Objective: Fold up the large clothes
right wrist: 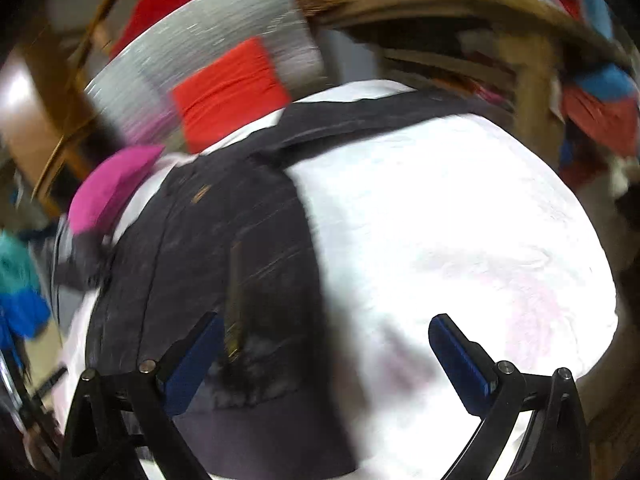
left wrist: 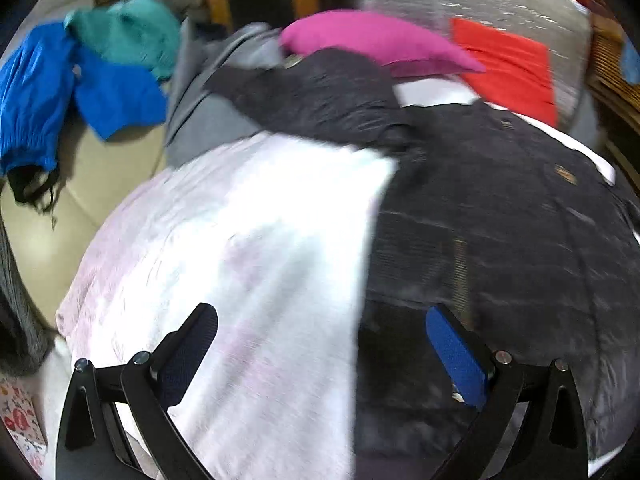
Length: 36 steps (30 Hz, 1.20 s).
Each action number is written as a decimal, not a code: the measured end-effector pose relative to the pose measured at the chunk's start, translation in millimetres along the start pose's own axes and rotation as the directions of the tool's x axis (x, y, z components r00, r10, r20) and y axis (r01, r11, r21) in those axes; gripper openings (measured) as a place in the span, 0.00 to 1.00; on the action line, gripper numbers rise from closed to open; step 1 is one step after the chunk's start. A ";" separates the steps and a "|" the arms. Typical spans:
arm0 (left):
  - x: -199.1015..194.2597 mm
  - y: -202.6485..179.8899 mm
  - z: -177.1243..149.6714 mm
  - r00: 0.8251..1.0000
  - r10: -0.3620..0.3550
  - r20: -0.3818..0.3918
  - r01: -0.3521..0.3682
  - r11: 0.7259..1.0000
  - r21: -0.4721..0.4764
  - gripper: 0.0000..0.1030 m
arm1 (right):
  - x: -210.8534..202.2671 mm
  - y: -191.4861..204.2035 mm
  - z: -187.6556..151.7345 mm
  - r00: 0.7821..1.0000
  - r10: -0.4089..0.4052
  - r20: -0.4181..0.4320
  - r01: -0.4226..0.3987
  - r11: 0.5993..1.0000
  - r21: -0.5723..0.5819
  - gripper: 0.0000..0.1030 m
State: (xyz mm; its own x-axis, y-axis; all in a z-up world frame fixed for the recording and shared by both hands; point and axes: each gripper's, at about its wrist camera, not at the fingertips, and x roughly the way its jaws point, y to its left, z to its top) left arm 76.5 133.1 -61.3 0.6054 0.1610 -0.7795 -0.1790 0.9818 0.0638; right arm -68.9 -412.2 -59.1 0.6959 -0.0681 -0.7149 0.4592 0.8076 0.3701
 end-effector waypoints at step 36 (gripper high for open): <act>100.4 47.2 -5.3 0.993 0.054 -0.108 -0.086 0.944 -0.317 1.00 | 221.7 -115.9 274.3 1.000 0.006 -0.006 -0.003 0.889 0.458 0.19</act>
State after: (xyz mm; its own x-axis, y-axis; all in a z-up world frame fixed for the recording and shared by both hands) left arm 124.7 195.0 -139.8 0.5076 0.2021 -0.8375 -0.4673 0.8813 -0.0706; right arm 183.6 -681.6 -97.7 0.6953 -0.0593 -0.7163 0.6591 0.4500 0.6026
